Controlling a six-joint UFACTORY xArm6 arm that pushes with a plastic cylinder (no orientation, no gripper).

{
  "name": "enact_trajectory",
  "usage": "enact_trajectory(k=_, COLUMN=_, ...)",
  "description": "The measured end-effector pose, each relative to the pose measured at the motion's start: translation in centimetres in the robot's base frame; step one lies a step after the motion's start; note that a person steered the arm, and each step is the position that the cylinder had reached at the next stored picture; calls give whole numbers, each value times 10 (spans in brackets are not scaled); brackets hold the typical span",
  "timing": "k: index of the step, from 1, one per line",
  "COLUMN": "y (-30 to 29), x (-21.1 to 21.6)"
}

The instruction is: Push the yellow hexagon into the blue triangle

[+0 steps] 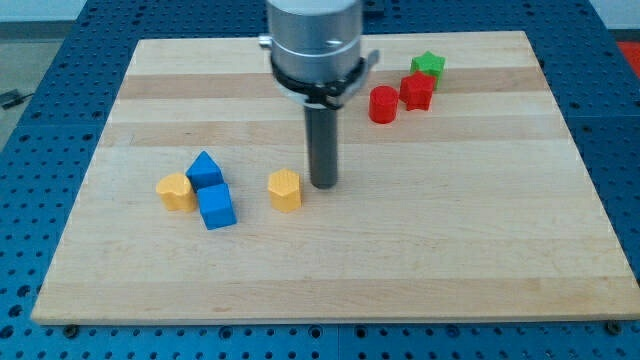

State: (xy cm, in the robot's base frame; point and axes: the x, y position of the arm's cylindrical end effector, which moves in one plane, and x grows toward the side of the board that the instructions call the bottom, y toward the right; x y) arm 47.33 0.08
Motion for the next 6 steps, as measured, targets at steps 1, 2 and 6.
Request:
enact_trajectory(k=1, y=10, x=21)
enact_trajectory(k=2, y=-27, x=20)
enact_trajectory(k=6, y=-93, x=-11)
